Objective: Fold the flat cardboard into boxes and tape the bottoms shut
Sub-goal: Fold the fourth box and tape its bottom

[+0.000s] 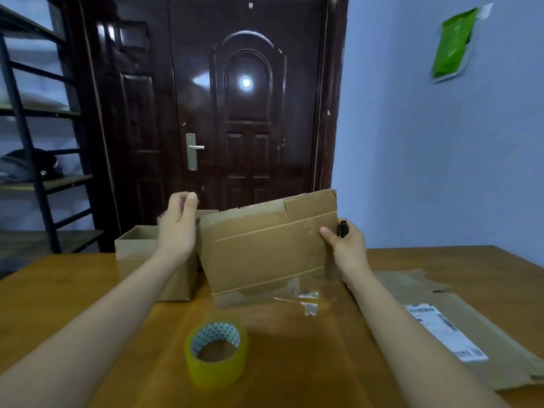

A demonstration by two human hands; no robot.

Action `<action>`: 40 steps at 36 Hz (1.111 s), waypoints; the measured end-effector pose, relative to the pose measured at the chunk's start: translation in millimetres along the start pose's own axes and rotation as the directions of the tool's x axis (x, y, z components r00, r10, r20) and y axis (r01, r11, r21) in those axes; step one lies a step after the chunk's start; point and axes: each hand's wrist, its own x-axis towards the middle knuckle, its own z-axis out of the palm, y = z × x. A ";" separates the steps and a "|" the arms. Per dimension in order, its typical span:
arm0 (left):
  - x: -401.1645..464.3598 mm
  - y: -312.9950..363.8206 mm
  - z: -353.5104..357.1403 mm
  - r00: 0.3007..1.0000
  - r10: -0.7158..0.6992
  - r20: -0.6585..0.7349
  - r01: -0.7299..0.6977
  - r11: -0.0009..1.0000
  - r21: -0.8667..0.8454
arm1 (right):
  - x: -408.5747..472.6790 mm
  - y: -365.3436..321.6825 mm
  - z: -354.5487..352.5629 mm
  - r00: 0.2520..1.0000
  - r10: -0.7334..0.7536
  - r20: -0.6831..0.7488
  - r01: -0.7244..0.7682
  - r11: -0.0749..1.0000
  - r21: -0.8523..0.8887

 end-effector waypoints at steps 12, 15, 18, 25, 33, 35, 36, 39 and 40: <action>-50.0 -50.2 26.5 0.973 -0.129 0.192 0.165 0.969 -0.183 | 3.6 48.1 27.3 0.985 0.158 -0.070 -0.144 0.975 0.171; -57.2 -54.6 34.2 0.963 -0.174 0.203 0.221 0.946 -0.236 | 4.0 55.3 33.7 0.986 0.165 -0.037 -0.157 0.973 0.171; -57.5 -64.7 39.7 0.950 -0.244 0.193 0.292 0.914 -0.280 | 1.3 60.7 42.3 0.984 0.176 0.011 -0.176 0.970 0.170; -50.5 -89.9 41.1 0.924 -0.295 0.242 0.349 0.911 -0.219 | 0.7 62.8 57.6 0.975 0.195 0.107 -0.217 0.939 0.265; -42.9 -87.5 34.4 0.940 -0.213 0.267 0.280 0.929 -0.244 | 6.4 71.6 67.7 0.936 0.333 0.117 -0.349 0.823 0.449; -41.5 -82.9 31.7 0.955 -0.166 0.245 0.222 0.950 -0.219 | 9.1 70.5 67.1 0.917 0.371 0.148 -0.395 0.791 0.468; -40.9 -81.9 30.8 0.962 -0.150 0.228 0.198 0.958 -0.207 | 10.5 70.3 66.8 0.916 0.366 0.165 -0.400 0.791 0.463; -39.7 -78.0 29.5 0.974 -0.056 0.218 0.098 0.977 -0.188 | 14.2 70.8 64.5 0.914 0.356 0.195 -0.406 0.804 0.434; -40.0 -76.6 29.9 0.974 -0.047 0.221 0.087 0.981 -0.175 | 15.0 71.0 64.2 0.915 0.352 0.196 -0.403 0.815 0.416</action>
